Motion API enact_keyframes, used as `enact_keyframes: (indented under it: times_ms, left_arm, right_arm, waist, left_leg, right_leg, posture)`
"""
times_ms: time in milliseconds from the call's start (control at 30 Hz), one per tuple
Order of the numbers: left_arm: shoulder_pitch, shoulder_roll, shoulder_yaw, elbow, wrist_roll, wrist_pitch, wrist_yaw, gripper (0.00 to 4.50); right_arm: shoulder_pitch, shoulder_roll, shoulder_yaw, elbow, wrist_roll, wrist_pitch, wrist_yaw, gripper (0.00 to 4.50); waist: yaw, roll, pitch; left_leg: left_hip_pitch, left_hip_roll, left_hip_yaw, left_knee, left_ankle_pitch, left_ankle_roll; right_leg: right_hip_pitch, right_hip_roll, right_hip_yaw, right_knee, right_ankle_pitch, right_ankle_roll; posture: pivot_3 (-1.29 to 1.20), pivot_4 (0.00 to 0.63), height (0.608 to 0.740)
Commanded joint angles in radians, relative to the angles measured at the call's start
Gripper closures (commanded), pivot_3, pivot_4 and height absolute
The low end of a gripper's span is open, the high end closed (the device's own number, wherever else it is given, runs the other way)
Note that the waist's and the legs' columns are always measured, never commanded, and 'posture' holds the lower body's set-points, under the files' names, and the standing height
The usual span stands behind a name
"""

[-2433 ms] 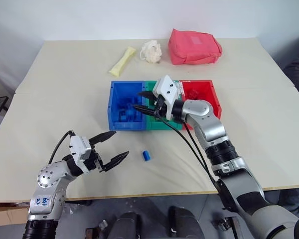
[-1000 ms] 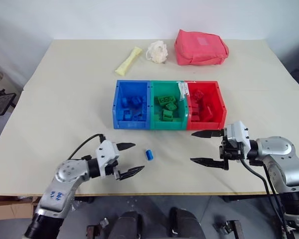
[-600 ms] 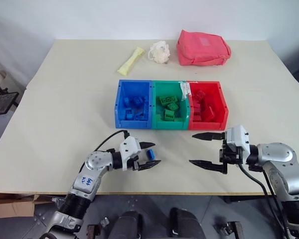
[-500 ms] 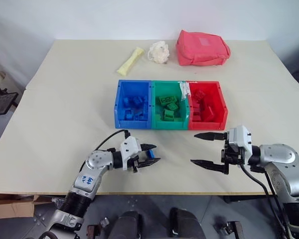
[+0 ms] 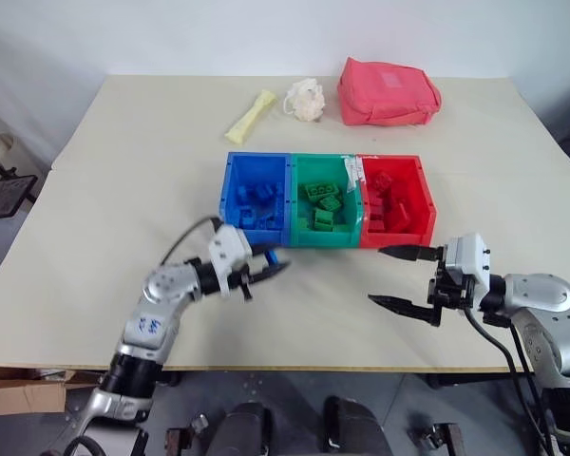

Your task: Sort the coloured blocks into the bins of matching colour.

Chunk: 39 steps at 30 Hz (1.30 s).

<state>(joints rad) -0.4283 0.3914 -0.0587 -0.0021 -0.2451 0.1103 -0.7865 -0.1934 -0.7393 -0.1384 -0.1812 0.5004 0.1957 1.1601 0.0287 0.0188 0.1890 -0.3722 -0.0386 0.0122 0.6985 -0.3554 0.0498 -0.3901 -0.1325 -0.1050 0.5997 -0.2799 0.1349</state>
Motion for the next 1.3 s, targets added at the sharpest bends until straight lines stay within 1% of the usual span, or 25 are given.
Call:
enact_keyframes:
  times_ms: [33, 133, 200, 300, 333, 467, 533, 600, 700, 800, 833, 900, 1033, 1100, 1167, 1300]
  left_arm:
    - [-0.070, 0.005, 0.074, 0.014, -0.010, -0.007, 0.068, 3.06]
    - [-0.138, 0.009, 0.092, 0.105, 0.018, -0.048, 0.094, 3.06]
    - [-0.159, 0.007, 0.089, 0.143, 0.027, -0.065, 0.094, 3.06]
    - [-0.227, -0.009, 0.074, 0.262, 0.057, -0.112, 0.105, 3.06]
    - [-0.241, -0.010, 0.068, 0.289, 0.062, -0.116, 0.101, 2.33]
    - [-0.267, -0.013, 0.066, 0.319, 0.052, -0.123, 0.070, 1.25]
    - [-0.274, -0.013, 0.072, 0.320, 0.040, -0.116, 0.060, 0.60]
    - [-0.273, -0.007, 0.077, 0.309, 0.031, -0.114, 0.044, 0.04]
    - [-0.272, 0.014, 0.098, 0.303, 0.009, -0.103, 0.015, 0.04]
    - [-0.233, 0.056, 0.115, 0.223, -0.085, -0.019, -0.092, 0.04]
    - [-0.210, 0.079, 0.125, 0.190, -0.135, 0.025, -0.146, 0.04]
    - [-0.163, 0.133, 0.141, 0.144, -0.183, 0.080, -0.214, 0.04]
    - [-0.045, 0.273, 0.192, 0.072, -0.234, 0.169, -0.296, 0.04]
    - [0.002, 0.329, 0.222, 0.072, -0.234, 0.153, -0.325, 0.04]
    - [0.040, 0.365, 0.259, 0.078, -0.235, 0.129, -0.345, 0.04]
    - [0.107, 0.397, 0.336, 0.111, -0.246, 0.109, -0.351, 0.04]
  right_arm:
    - [-0.057, 0.021, -0.068, 0.027, 0.049, 0.003, -0.048, 0.00]
    - [-0.102, 0.025, -0.078, 0.074, 0.039, -0.002, -0.075, 0.00]
    - [-0.116, 0.024, -0.074, 0.088, 0.034, -0.003, -0.080, 0.00]
    - [-0.161, 0.023, -0.067, 0.115, 0.025, -0.005, -0.095, 0.00]
    - [-0.175, 0.023, -0.064, 0.116, 0.025, -0.003, -0.099, 0.00]
    - [-0.218, 0.027, -0.061, 0.112, 0.032, 0.002, -0.111, 0.00]
    - [-0.231, 0.026, -0.060, 0.112, 0.033, 0.008, -0.114, 0.00]
    - [-0.234, 0.021, -0.058, 0.113, 0.031, 0.006, -0.108, 0.00]
    - [-0.241, 0.012, -0.056, 0.125, 0.025, 0.005, -0.096, 0.00]
    - [-0.247, -0.005, -0.051, 0.149, 0.017, -0.001, -0.068, 0.00]
    - [-0.247, -0.015, -0.051, 0.162, 0.014, -0.004, -0.053, 0.00]
    - [-0.241, -0.043, -0.051, 0.194, 0.001, -0.020, -0.013, 0.00]
    - [-0.203, -0.125, -0.066, 0.282, -0.030, -0.086, 0.101, 0.00]
    - [-0.188, -0.152, -0.086, 0.315, -0.020, -0.110, 0.144, 0.00]
    - [-0.169, -0.175, -0.108, 0.339, -0.004, -0.129, 0.191, 0.00]
    - [-0.113, -0.217, -0.158, 0.421, -0.004, -0.176, 0.271, 0.00]
  waist:
    - [-0.002, 0.000, 0.000]
    - [-0.002, 0.000, 0.000]
    - [-0.001, 0.000, 0.000]
    - [0.000, -0.001, 0.000]
    - [0.000, -0.001, 0.000]
    - [-0.002, -0.001, 0.000]
    - [-0.003, -0.001, 0.000]
    - [-0.002, -0.001, 0.001]
    - [-0.002, -0.001, 0.001]
    - [-0.005, -0.001, 0.001]
    - [-0.006, -0.001, 0.001]
    - [-0.007, -0.001, 0.001]
    - [-0.009, -0.001, 0.001]
    - [-0.006, -0.001, 0.001]
    - [-0.004, -0.001, 0.001]
    - [-0.004, -0.001, 0.001]
  left_leg:
    - [0.000, 0.000, 0.000, 0.000, 0.000, 0.000]
    - [0.000, 0.000, 0.001, -0.001, 0.000, 0.000]
    - [0.000, 0.000, 0.001, -0.001, 0.000, 0.000]
    - [0.000, -0.001, 0.001, -0.001, 0.000, 0.000]
    - [0.000, -0.001, 0.001, 0.000, 0.000, 0.001]
    - [-0.001, -0.001, 0.002, 0.000, 0.001, 0.001]
    - [-0.001, -0.001, 0.002, -0.001, 0.001, 0.001]
    - [-0.001, -0.001, 0.002, -0.001, 0.001, 0.001]
    - [-0.001, -0.001, 0.002, -0.001, 0.001, 0.001]
    - [-0.001, 0.000, 0.002, -0.001, 0.001, 0.001]
    - [-0.001, 0.000, 0.002, -0.001, 0.001, 0.001]
    - [-0.001, 0.000, 0.002, -0.001, 0.001, 0.001]
    - [-0.001, 0.000, 0.002, -0.001, 0.001, 0.001]
    - [-0.001, 0.000, 0.001, -0.001, 0.001, 0.001]
    - [-0.001, 0.000, 0.001, 0.000, 0.001, 0.001]
    - [-0.001, 0.000, 0.000, 0.000, 0.001, 0.001]
  right_leg:
    - [0.000, 0.000, -0.001, 0.000, 0.000, 0.000]
    - [-0.001, 0.001, -0.003, 0.001, 0.000, 0.000]
    - [-0.001, 0.001, -0.004, 0.001, 0.000, 0.000]
    - [-0.001, 0.001, -0.004, 0.001, 0.000, 0.000]
    - [-0.001, 0.001, -0.004, 0.001, 0.000, 0.000]
    - [-0.001, 0.001, -0.004, 0.001, 0.000, 0.001]
    - [-0.002, 0.001, -0.004, 0.001, 0.000, 0.001]
    - [-0.002, 0.001, -0.005, 0.001, 0.000, 0.001]
    - [-0.002, 0.001, -0.005, 0.001, 0.000, 0.001]
    - [-0.002, 0.001, -0.004, 0.001, 0.000, 0.001]
    - [-0.002, 0.001, -0.004, 0.001, 0.000, 0.001]
    - [-0.002, 0.001, -0.004, 0.001, 0.000, 0.001]
    - [-0.002, 0.001, -0.004, 0.001, 0.000, 0.001]
    - [-0.002, 0.001, -0.004, 0.001, 0.000, 0.001]
    - [-0.001, 0.000, -0.004, 0.001, 0.000, 0.001]
    - [0.000, -0.001, -0.001, 0.000, 0.000, 0.001]
  posture:
    - [0.00, 0.150, 0.740]
    - [0.00, 0.150, 0.740]
    - [0.00, 0.150, 0.740]
    - [0.00, 0.150, 0.740]
    - [0.00, 0.150, 0.740]
    - [0.00, 0.150, 0.740]
    - [0.00, 0.150, 0.740]
    - [0.00, 0.150, 0.740]
    - [0.00, 0.150, 0.740]
    - [0.00, 0.150, 0.740]
    - [0.00, 0.150, 0.740]
    - [0.00, 0.150, 0.740]
    - [0.00, 0.150, 0.740]
    - [0.00, 0.150, 0.740]
    - [0.00, 0.150, 0.740]
    - [0.00, 0.150, 0.740]
